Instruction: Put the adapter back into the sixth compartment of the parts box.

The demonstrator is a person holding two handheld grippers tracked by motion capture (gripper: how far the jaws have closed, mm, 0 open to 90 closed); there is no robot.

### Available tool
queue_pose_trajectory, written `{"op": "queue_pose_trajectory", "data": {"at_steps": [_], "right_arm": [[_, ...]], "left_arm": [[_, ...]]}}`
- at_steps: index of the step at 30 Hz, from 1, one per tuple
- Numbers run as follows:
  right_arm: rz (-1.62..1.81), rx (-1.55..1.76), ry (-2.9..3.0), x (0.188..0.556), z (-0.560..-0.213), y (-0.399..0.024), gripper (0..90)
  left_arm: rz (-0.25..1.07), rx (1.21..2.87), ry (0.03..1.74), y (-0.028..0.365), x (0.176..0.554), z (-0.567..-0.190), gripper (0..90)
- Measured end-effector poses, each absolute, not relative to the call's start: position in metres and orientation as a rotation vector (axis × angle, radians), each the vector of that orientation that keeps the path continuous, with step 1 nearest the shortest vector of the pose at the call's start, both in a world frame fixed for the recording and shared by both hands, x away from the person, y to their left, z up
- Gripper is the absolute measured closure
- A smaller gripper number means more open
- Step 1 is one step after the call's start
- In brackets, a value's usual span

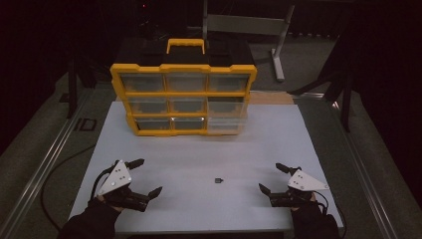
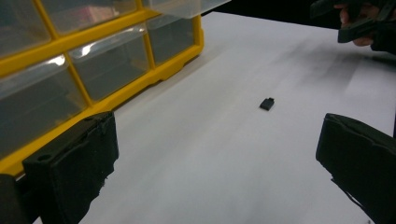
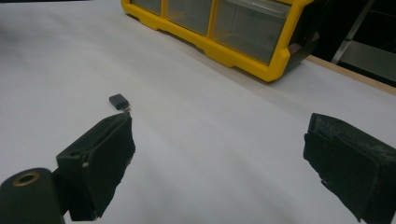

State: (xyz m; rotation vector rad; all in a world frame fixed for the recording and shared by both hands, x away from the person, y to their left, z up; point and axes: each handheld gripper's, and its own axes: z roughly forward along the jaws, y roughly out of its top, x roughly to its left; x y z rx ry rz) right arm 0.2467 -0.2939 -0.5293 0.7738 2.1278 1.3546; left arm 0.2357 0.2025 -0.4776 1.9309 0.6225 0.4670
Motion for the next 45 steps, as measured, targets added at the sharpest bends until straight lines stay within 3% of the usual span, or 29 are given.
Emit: {"op": "queue_pose_trajectory", "data": {"at_steps": [16,45], "right_arm": [[1.362,0.779,2.120,0.247,-0.529,-0.295,8.6],[1.375,0.773,2.118,0.247,-0.528,-0.297,8.6]], "left_arm": [[0.398,1.970,0.533,0.167,0.251,-0.456,0.0],[0.209,2.072,0.355,0.093,0.277,-0.471,0.0]]}}
